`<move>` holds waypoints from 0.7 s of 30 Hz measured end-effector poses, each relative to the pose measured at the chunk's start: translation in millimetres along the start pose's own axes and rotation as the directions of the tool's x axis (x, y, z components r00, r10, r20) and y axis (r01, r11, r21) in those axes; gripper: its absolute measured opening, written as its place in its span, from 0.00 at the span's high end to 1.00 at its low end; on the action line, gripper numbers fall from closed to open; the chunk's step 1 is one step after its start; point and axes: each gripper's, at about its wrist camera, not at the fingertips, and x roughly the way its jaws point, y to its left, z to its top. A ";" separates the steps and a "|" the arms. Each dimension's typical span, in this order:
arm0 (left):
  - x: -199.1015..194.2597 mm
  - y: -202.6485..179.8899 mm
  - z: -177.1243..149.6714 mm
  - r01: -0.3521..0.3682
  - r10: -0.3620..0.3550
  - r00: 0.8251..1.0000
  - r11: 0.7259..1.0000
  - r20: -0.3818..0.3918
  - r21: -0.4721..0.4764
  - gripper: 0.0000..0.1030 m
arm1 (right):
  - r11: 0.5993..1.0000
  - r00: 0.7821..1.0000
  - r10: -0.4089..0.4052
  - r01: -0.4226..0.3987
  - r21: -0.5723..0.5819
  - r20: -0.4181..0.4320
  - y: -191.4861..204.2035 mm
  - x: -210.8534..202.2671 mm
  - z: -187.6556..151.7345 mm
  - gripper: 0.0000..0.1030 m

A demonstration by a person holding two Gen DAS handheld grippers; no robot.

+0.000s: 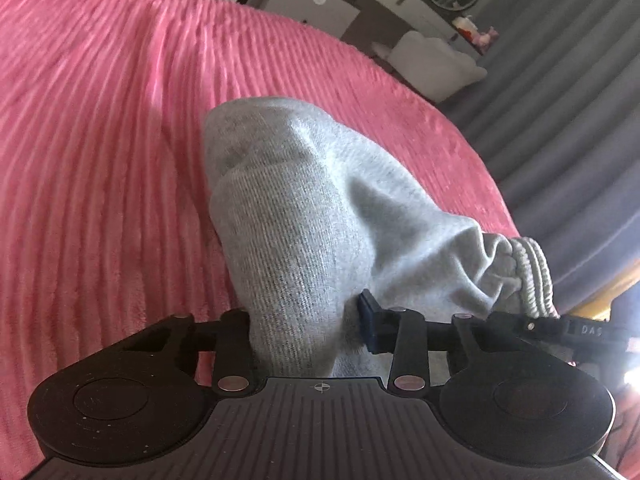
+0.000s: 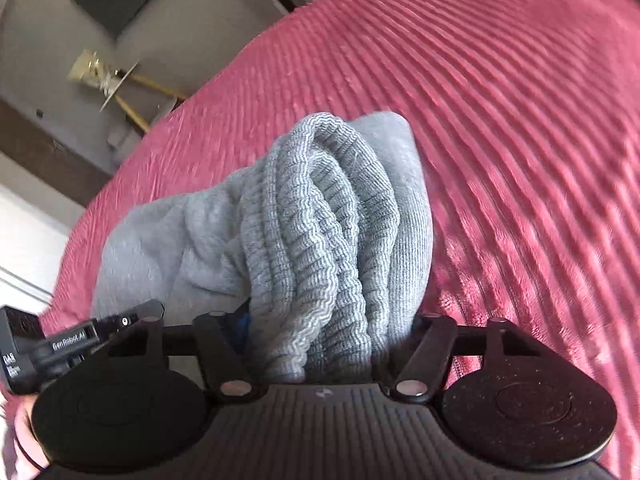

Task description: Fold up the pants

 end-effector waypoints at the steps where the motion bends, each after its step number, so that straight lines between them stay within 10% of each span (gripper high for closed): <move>1: -3.5 -1.5 0.9 0.009 -0.009 1.000 1.000 0.010 0.000 0.64 | 1.000 1.000 0.006 -0.006 -0.007 0.005 4.3 -3.9 1.5 0.42; 9: -26.4 -23.2 25.6 0.070 -0.072 0.995 0.997 0.076 0.026 0.71 | 0.993 0.989 0.118 -0.115 -0.041 0.084 40.2 -28.0 24.0 0.43; 21: -19.8 -19.6 125.0 -0.039 0.017 0.963 0.996 0.268 0.076 0.71 | 0.980 0.954 0.181 -0.156 -0.121 0.239 90.3 6.1 120.7 0.44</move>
